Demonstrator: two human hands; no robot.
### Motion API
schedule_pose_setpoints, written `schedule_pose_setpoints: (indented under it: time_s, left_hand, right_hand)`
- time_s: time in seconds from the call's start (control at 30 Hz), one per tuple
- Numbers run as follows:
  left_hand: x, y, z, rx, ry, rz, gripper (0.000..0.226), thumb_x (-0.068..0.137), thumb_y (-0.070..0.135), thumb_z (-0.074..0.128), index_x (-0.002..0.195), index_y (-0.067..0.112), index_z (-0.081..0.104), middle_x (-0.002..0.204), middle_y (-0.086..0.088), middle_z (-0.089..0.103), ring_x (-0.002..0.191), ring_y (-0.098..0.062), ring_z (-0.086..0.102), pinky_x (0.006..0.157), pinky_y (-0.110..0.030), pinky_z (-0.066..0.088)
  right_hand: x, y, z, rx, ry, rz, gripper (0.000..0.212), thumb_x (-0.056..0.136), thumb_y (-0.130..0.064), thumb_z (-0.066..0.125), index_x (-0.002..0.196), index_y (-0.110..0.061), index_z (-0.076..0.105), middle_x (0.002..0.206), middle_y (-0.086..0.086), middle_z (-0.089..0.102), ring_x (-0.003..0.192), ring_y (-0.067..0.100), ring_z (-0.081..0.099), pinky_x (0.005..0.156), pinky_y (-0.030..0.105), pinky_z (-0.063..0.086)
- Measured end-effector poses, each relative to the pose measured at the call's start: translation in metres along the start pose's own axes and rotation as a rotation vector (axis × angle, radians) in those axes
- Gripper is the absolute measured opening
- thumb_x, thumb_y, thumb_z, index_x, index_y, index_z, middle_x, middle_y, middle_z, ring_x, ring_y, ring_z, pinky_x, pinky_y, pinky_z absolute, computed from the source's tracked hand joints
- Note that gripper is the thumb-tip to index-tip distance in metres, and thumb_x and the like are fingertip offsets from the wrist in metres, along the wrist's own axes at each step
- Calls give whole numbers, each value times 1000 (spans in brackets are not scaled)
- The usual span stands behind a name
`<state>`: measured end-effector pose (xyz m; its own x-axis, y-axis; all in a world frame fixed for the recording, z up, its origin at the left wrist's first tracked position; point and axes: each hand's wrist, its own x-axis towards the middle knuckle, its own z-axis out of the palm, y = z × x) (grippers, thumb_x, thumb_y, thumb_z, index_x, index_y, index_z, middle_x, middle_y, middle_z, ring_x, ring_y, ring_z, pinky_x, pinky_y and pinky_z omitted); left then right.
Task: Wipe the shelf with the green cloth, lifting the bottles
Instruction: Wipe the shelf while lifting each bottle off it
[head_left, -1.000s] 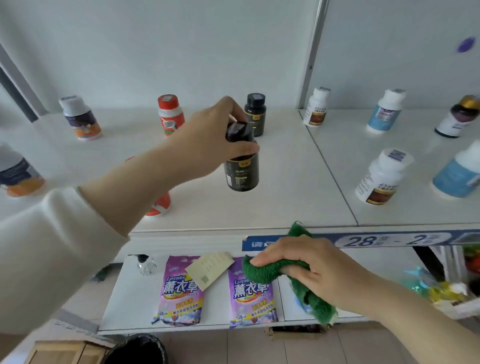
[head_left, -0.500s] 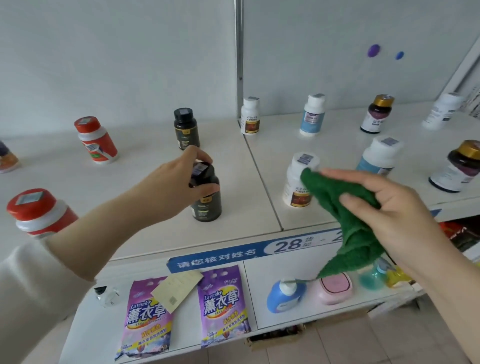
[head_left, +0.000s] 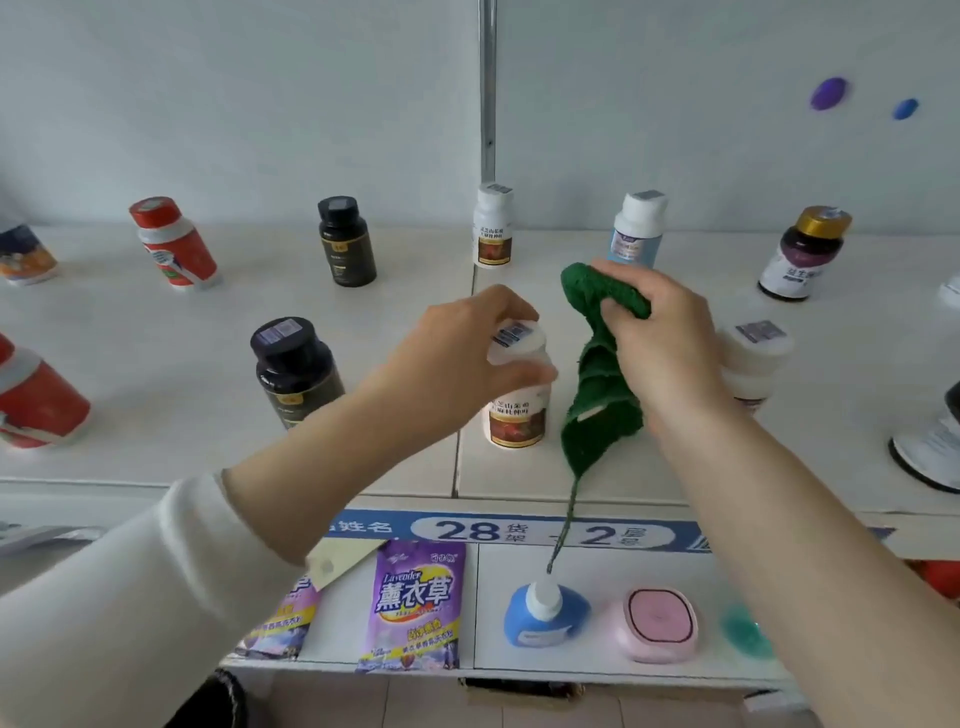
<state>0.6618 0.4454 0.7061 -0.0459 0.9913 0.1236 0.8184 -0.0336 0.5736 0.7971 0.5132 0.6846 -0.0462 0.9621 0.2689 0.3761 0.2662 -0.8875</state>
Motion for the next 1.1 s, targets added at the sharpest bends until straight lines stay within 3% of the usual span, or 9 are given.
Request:
schedule_pose_setpoints:
  time_s: [0.1, 0.27, 0.47, 0.57, 0.63, 0.77, 0.87, 0.97, 1.1]
  left_hand:
    - [1, -10, -25, -12, 92, -55, 44, 77, 39, 63, 118, 27, 52, 108, 11, 56, 90, -7, 53, 64, -6, 34]
    - [0, -23, -58, 0, 206, -75, 40, 76, 39, 64, 114, 31, 55, 112, 12, 58, 94, -10, 59, 69, -11, 39]
    - [7, -30, -81, -48, 286, -73, 38, 76, 39, 64, 112, 31, 57, 105, 15, 57, 94, -10, 59, 68, -8, 36]
    - [12, -33, -86, -72, 279, -62, 37, 76, 39, 64, 111, 31, 57, 107, 14, 59, 94, -9, 60, 71, -7, 37]
    - [15, -34, -87, -82, 268, -51, 35, 76, 39, 64, 110, 31, 57, 108, 14, 59, 93, -6, 60, 72, -7, 37]
    - [22, -36, -91, -72, 272, -39, 33, 75, 41, 63, 106, 34, 56, 105, 16, 58, 86, -2, 60, 54, -8, 45]
    - [25, -37, -95, -94, 277, -27, 33, 76, 41, 63, 108, 33, 56, 101, 18, 56, 83, -3, 60, 47, 2, 41]
    - [25, -38, -98, -91, 292, -14, 35, 76, 42, 62, 110, 33, 57, 93, 24, 55, 84, -4, 60, 49, 2, 39]
    - [25, -38, -96, -61, 283, 3, 38, 77, 44, 62, 113, 33, 56, 104, 18, 55, 88, -8, 62, 48, -10, 45]
  right_hand:
    - [22, 13, 18, -165, -22, -21, 36, 90, -5, 45, 120, -21, 59, 128, 2, 57, 117, 18, 51, 93, 15, 37]
    - [62, 46, 47, -587, -81, -9, 39, 92, -7, 39, 129, -17, 49, 133, 10, 53, 119, 29, 48, 99, 34, 34]
    - [-19, 24, 49, -301, -647, -317, 43, 89, -7, 49, 127, -28, 51, 133, -14, 52, 120, -1, 47, 93, 1, 27]
    - [-55, 18, 34, -178, -785, -379, 45, 86, -1, 52, 122, -29, 57, 123, -23, 54, 117, -13, 41, 96, -4, 22]
    - [-33, 21, 39, -226, -726, -350, 44, 87, -3, 51, 121, -30, 57, 125, -19, 56, 116, -8, 47, 96, -2, 24]
    - [61, 43, 72, -426, -261, -136, 39, 91, -5, 42, 127, -19, 52, 136, 3, 52, 124, 21, 47, 100, 19, 28]
    - [98, 48, 94, -509, -207, -58, 39, 94, -8, 38, 131, -17, 47, 139, 7, 48, 124, 25, 45, 101, 30, 33]
    - [69, 31, 103, -410, -397, -160, 39, 93, -9, 42, 129, -23, 49, 141, -1, 47, 127, 18, 44, 101, 22, 30]
    - [-34, 10, 65, -202, -782, -328, 44, 87, -1, 50, 121, -28, 57, 129, -15, 56, 120, -5, 47, 103, 7, 28]
